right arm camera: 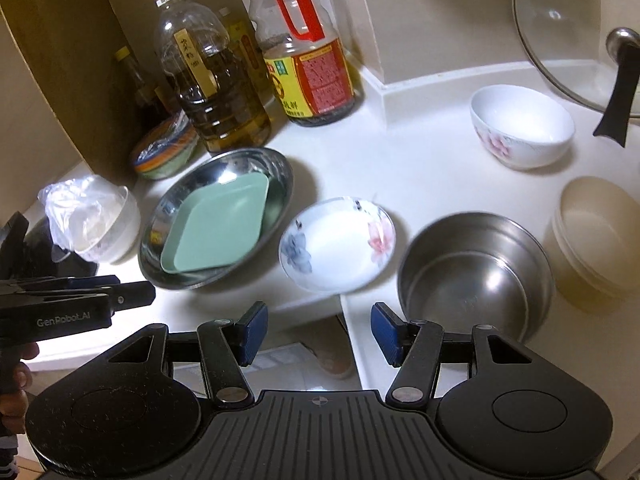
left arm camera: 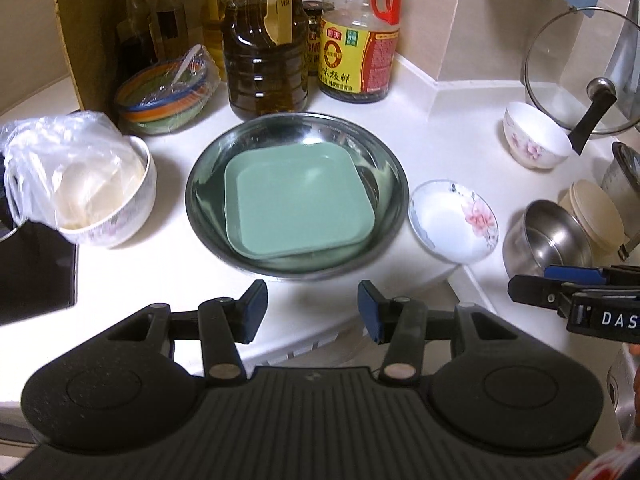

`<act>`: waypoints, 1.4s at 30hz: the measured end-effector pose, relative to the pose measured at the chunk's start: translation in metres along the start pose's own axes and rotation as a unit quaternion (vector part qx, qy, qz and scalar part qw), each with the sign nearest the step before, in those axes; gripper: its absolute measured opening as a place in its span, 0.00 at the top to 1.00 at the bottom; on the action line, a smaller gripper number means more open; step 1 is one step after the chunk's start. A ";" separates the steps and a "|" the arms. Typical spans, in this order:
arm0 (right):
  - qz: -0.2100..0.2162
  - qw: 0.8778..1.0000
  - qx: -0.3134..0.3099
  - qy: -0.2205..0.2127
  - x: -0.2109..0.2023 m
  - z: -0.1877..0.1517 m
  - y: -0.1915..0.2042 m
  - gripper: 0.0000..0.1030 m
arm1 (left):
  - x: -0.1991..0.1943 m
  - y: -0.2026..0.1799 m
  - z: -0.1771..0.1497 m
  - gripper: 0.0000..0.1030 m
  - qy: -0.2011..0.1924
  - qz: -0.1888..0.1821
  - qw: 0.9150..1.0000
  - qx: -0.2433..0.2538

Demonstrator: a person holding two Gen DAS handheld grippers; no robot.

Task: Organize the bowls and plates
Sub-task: 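Withdraw the right tool and move it to the white floral saucer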

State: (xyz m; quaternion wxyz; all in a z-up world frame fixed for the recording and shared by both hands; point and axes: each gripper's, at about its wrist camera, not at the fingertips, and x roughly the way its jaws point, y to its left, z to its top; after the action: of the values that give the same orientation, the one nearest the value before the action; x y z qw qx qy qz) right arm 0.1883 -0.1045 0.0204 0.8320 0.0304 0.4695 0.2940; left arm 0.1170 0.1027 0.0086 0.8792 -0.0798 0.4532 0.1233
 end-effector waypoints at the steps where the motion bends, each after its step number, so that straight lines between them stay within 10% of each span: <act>1: -0.002 1.000 0.001 0.001 -0.001 -0.002 -0.001 0.44 | -0.001 -0.001 -0.002 0.54 0.001 0.001 1.000 -0.001; 42: -0.013 1.000 -0.007 -0.005 -0.017 -0.010 -0.017 0.44 | 0.012 -0.043 -0.005 0.54 0.016 -0.039 0.999 0.027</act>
State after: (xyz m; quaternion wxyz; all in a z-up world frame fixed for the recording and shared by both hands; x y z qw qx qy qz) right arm 0.1817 -0.1293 0.0219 0.8385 0.0199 0.4634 0.2859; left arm 0.1320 0.0619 -0.0034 0.8777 -0.0756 0.4672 0.0752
